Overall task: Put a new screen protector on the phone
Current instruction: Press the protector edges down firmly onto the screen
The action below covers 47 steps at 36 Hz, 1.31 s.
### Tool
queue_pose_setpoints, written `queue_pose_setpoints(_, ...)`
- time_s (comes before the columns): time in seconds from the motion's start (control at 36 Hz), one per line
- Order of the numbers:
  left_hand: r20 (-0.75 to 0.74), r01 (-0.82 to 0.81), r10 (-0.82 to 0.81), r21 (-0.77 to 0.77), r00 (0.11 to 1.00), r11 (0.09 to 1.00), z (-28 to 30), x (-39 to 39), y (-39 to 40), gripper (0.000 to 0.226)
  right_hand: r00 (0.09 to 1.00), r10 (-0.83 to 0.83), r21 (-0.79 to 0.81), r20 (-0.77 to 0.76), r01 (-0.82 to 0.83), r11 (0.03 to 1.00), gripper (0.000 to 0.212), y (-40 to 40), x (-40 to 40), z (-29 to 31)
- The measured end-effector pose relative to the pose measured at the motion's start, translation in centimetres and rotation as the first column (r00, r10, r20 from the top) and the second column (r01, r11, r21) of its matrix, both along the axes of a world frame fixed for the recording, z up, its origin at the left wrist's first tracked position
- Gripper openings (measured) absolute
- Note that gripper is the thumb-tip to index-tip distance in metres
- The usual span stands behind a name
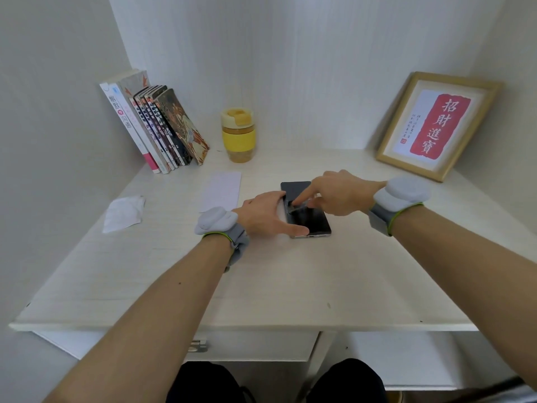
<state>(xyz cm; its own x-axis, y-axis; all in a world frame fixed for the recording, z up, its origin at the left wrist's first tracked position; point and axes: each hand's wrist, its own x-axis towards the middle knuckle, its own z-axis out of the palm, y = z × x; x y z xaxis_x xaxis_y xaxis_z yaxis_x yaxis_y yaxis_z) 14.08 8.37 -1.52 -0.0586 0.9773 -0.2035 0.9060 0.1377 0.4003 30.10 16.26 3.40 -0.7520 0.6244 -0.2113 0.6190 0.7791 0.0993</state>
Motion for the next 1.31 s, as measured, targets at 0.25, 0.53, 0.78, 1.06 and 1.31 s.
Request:
queue_pose_setpoints(0.25, 0.000, 0.007, -0.007, 0.027, 1.000, 1.000, 0.2, 0.2, -0.2, 0.111, 0.999, -0.018, 0.028, 0.031, 0.017, 0.999, 0.045, -0.1, 0.8, 0.4)
queue_pose_setpoints(0.53, 0.011, -0.023, 0.023, 0.013, 1.000, 1.000, -0.1, 0.0, 0.2, 0.087, 0.999, 0.024, 0.047, -0.034, -0.023, 0.999, 0.051, -1.1, -0.6, -0.5)
queue_pose_setpoints(0.78, 0.016, 0.003, -0.003, 0.001, 1.000, 1.000, 0.0, -0.1, -0.1, 0.111, 0.978, -0.150, -0.028, -0.144, 0.147, 0.989, 0.036, 0.3, 2.0, -0.6)
queue_pose_setpoints(1.06, -0.026, 0.055, -0.055, -0.025, 0.998, 0.998, 0.0, -0.1, 0.5, 0.107, 0.995, -0.091, 0.050, -0.039, 0.092, 0.994, 0.043, -0.8, 0.2, -0.6)
queue_pose_setpoints(1.31, -0.062, 0.048, -0.049, -0.030, 0.997, 0.998, 0.4, 0.0, 0.5, 0.105, 0.993, -0.121, -0.056, 0.016, 0.121, 0.991, 0.038, -1.6, 1.1, 0.2)
